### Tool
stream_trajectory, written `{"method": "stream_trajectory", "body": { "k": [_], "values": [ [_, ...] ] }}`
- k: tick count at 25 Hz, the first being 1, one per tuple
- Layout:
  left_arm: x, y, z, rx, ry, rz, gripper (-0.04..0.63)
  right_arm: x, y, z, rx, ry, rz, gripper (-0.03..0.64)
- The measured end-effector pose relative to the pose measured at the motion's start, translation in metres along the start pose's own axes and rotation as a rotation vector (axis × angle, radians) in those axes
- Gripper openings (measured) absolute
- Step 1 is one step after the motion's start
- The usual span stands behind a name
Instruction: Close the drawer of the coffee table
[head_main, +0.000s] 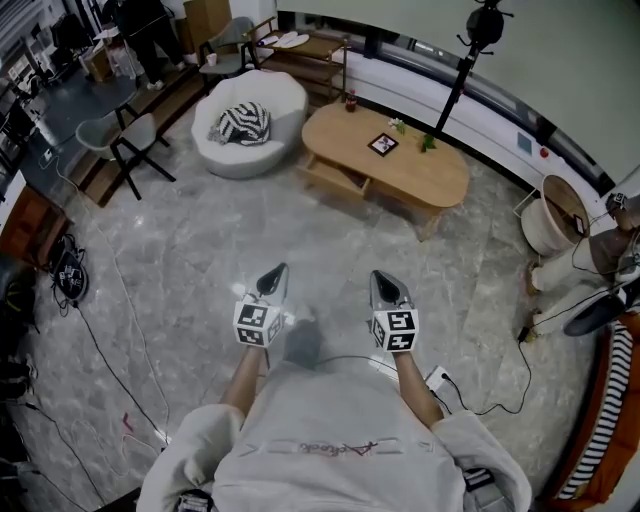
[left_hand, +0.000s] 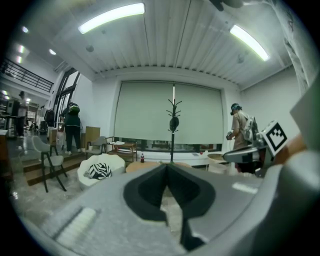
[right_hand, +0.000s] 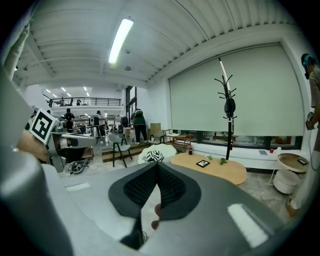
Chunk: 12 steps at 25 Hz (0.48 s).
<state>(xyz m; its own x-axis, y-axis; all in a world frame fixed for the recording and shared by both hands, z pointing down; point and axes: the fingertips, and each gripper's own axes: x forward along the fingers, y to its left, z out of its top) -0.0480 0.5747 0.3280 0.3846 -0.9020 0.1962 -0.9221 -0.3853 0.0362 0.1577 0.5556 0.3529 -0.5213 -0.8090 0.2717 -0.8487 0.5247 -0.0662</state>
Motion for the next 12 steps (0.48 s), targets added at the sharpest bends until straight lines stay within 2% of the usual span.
{"method": "stream_trajectory", "body": {
  "k": [6,12],
  "values": [
    [0.05,0.033,0.007,0.008,0.01,-0.016,0.002,0.054,-0.017,0.02,-0.013,0.007,-0.005,0.005],
    [0.1,0.072,0.024,0.049,0.028,-0.014,0.002,0.113,-0.033,0.049,-0.016,0.012,-0.011,0.005]
  ]
}}
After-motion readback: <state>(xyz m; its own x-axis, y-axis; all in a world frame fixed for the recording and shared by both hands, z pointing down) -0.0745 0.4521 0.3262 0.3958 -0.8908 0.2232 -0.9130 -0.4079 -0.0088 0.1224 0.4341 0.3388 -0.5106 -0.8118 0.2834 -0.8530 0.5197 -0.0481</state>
